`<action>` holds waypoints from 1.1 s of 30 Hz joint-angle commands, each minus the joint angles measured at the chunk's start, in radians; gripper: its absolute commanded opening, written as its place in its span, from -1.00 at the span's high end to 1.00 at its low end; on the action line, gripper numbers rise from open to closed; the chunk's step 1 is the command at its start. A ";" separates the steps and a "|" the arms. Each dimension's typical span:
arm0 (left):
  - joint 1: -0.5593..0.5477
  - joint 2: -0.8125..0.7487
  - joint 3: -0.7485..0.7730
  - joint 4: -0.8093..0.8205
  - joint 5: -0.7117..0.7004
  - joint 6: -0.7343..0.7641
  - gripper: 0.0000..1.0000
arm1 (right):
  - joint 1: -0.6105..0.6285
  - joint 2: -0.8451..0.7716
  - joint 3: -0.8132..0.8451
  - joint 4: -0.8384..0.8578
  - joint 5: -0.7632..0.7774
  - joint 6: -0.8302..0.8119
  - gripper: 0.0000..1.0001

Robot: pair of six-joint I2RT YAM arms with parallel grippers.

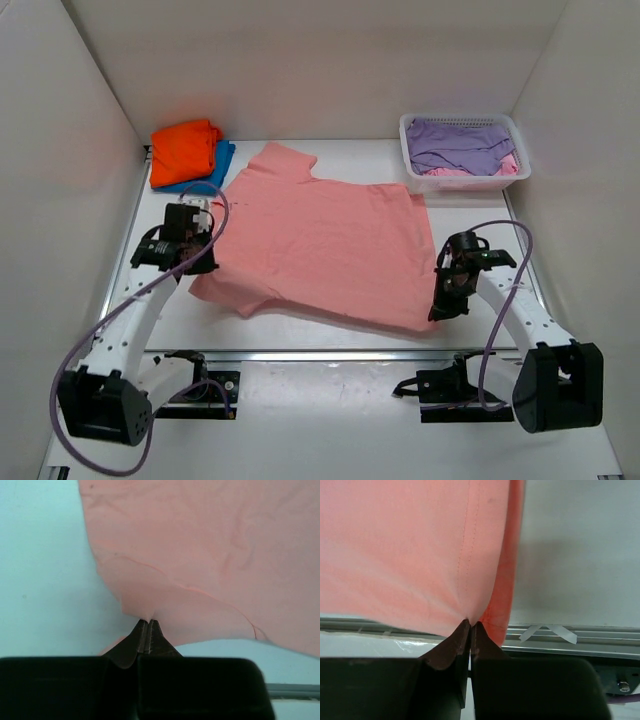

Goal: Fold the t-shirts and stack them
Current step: Grap the side of the flattened tshirt closest away from the robot with both arms, then fold the flattened tshirt in 1/3 of the way

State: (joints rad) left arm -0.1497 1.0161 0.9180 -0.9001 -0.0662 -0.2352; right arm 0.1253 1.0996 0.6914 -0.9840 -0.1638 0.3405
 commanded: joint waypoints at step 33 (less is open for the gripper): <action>0.049 0.811 0.591 0.374 0.039 0.013 0.01 | -0.179 0.559 0.542 0.318 -0.011 -0.095 -0.16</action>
State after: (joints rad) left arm -0.1017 1.8465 1.4590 -0.5610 -0.0467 -0.2218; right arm -0.0547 1.6932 1.2095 -0.7265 -0.2108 0.2359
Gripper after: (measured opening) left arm 0.468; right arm 0.560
